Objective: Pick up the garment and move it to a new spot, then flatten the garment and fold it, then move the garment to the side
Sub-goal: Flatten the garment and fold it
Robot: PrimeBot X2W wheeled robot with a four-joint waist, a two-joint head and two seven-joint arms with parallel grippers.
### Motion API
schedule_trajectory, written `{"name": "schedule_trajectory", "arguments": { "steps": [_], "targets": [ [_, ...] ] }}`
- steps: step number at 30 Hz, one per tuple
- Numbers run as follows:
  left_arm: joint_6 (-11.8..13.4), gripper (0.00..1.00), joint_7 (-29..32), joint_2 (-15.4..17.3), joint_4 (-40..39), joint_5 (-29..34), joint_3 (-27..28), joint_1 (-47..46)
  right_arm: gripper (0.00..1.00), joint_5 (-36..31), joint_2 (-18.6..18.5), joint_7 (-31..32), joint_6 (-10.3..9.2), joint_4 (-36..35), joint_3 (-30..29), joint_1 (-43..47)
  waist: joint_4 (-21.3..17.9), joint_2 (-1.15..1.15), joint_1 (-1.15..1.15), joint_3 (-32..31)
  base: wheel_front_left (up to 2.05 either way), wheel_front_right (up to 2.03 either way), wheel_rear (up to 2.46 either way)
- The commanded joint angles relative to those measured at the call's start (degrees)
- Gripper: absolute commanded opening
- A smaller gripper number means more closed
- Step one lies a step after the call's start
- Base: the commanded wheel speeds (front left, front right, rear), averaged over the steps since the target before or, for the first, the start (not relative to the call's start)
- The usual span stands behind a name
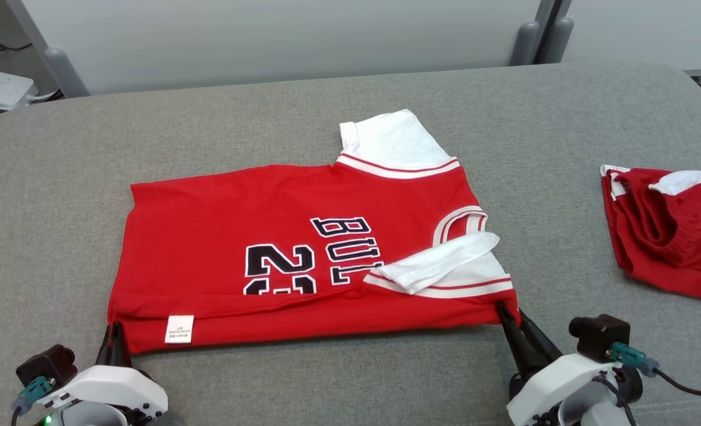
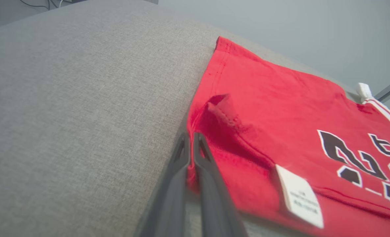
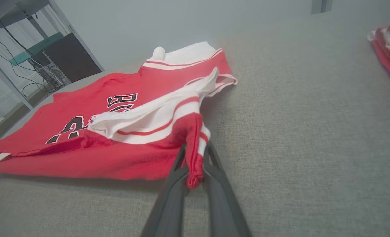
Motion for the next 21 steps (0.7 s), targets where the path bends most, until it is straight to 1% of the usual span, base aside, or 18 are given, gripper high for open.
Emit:
{"name": "schedule_trajectory", "arguments": {
  "steps": [1,8,9,10,11,12,13,14,15,21],
  "targets": [
    [0.9,0.00,-0.3,1.9,-0.7,1.1,2.0,-0.1,0.00,0.7,-1.0,-0.4,0.17,-1.4,1.0,0.7,-0.2,0.00,0.00,-0.1,0.00,0.00,0.00],
    [1.7,0.00,-0.3,2.0,1.4,2.6,2.8,-0.1,0.00,1.5,-1.6,-0.4,0.17,-0.9,1.7,1.9,0.3,0.00,0.00,0.0,0.00,0.00,0.00],
    [1.6,0.00,-0.3,2.0,2.3,2.7,2.8,-0.1,0.25,1.5,-1.7,-0.4,0.17,-0.4,1.3,1.9,0.4,0.00,0.00,0.0,0.00,0.00,0.00],
    [1.4,0.00,-0.3,2.1,2.9,2.8,2.9,-0.3,0.92,1.2,-1.7,-0.4,0.17,0.3,0.8,1.9,0.6,0.00,0.00,0.0,0.00,0.00,0.00],
    [1.3,0.00,-0.3,2.2,3.2,2.9,2.9,-0.5,1.00,0.9,-1.8,-0.4,0.17,0.6,0.1,1.6,0.7,0.00,0.00,0.0,0.00,0.00,0.00],
    [1.2,0.29,-0.3,2.3,3.5,3.2,2.8,-0.6,1.00,0.4,-1.8,-0.4,0.17,0.8,-0.7,1.2,0.9,0.00,0.00,0.1,0.00,0.00,0.00],
    [1.2,0.92,-0.3,2.3,3.4,3.3,2.9,-0.8,1.00,-0.2,-1.8,-0.4,0.17,1.0,-1.6,0.9,1.0,0.00,0.00,0.1,0.00,0.00,0.00],
    [1.2,0.92,-0.3,2.3,3.4,3.3,2.9,-0.8,1.00,-0.2,-1.8,-0.4,0.17,1.0,-1.6,0.9,1.0,0.00,0.00,0.1,0.00,0.00,0.00],
    [1.3,1.00,-0.3,2.3,2.8,4.1,2.8,-0.9,1.00,-1.8,-1.8,-0.4,0.17,1.0,-3.5,0.2,1.3,0.00,0.00,0.2,0.00,0.00,0.00],
    [1.3,1.00,-0.3,2.2,0.1,6.2,2.1,-1.1,1.00,-5.0,-0.8,-0.4,0.17,-0.1,-6.9,-1.6,2.0,0.00,0.00,1.0,0.00,0.00,0.00]
  ]
}}
